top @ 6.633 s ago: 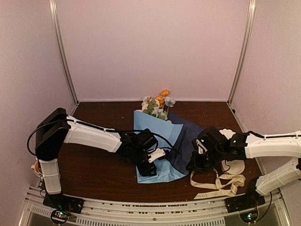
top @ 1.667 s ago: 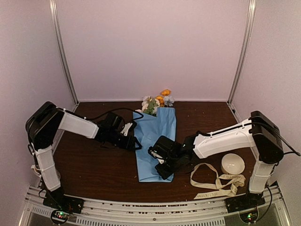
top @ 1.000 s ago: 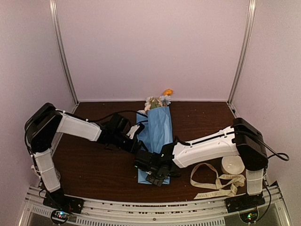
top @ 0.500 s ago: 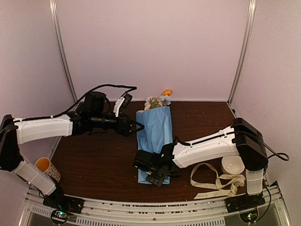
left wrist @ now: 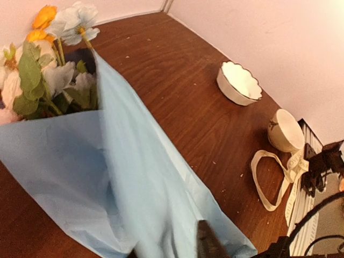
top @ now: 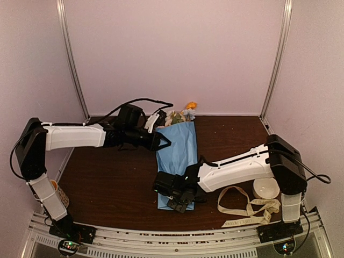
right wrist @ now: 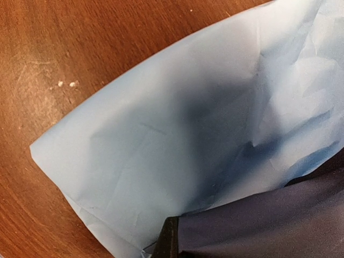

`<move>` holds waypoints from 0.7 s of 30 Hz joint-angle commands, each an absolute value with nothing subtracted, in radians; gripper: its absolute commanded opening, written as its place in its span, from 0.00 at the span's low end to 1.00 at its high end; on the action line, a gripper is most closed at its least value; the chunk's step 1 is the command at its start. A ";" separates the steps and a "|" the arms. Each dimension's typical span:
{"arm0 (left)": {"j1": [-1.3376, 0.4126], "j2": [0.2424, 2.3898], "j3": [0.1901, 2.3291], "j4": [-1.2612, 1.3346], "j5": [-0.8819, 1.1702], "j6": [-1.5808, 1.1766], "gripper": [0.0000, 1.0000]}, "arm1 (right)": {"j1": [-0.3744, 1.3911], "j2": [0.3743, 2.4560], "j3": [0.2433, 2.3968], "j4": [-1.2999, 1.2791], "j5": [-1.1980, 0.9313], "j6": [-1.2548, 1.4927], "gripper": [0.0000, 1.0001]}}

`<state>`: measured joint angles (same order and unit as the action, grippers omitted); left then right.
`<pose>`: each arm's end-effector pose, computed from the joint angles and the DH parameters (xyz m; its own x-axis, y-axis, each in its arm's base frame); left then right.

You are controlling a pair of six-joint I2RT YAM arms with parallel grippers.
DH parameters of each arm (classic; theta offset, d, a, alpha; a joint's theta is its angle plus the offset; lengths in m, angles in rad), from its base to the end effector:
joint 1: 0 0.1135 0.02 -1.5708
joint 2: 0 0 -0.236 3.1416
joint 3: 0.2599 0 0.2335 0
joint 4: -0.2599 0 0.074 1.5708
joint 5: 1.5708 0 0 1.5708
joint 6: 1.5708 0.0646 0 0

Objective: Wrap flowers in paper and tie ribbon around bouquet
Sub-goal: Fold the two-thirds-folded wrapping paper at the center of the board.

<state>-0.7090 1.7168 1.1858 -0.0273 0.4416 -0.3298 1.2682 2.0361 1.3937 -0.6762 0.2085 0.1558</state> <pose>0.2793 -0.2759 0.2143 -0.6601 0.1805 -0.7291 0.6870 0.5376 -0.4889 0.1250 0.3557 0.1044 -0.4276 -0.8603 -0.2776 -0.8626 0.4802 -0.1593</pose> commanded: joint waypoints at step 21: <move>-0.623 2.042 1.190 -0.011 0.371 -0.272 0.00 | 1.265 1.702 1.199 -0.644 -0.065 0.108 0.48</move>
<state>-0.6254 2.0293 1.1862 -0.0597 0.3431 -0.2909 1.2675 1.8427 1.2224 -0.6628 0.0837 0.1349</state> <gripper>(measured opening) 0.012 0.449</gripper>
